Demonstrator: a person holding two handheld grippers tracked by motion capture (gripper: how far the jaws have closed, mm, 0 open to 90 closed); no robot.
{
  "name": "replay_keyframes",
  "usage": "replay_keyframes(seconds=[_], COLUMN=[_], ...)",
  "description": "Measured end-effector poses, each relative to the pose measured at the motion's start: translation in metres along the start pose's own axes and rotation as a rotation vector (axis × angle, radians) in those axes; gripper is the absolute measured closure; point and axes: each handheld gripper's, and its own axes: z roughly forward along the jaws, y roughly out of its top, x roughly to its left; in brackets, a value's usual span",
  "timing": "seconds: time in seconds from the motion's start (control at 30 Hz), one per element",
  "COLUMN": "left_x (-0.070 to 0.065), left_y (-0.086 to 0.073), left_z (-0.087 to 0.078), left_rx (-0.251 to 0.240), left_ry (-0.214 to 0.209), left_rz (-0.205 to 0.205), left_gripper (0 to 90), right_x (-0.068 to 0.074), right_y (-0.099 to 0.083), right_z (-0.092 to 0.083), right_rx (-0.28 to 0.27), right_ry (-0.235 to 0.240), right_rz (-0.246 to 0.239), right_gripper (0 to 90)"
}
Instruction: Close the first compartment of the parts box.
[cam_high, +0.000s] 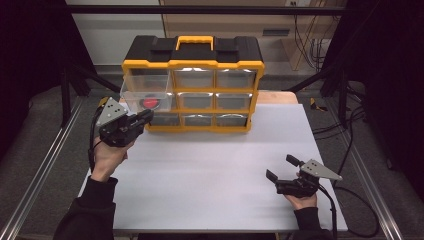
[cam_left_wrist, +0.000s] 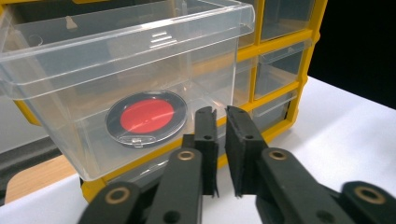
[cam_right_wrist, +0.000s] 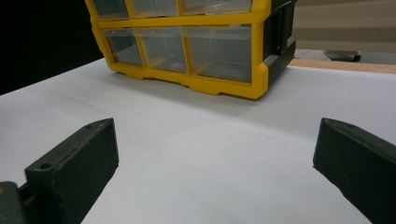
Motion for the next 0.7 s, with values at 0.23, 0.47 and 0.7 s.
replay_keyframes(seconds=[0.23,0.47,0.7], left_x=[0.004,0.0048,0.0087], left_y=[-0.001,0.0011,0.0048], left_z=[0.002,0.0039,0.0067], left_rx=[0.01,0.011,0.003], left_ry=[0.004,0.015,0.03], left_rz=[-0.004,0.011,0.015], left_gripper=[88.5,89.0,88.9], right_x=[0.0002,0.0002,0.0], right_y=[-0.0001,0.0,-0.0001], right_z=[0.0003,0.0002,0.0003], right_rx=[0.005,0.004,0.006], right_ry=[0.001,0.0,-0.002], right_rz=[0.002,0.004,0.002], right_gripper=[0.6,0.6,0.6])
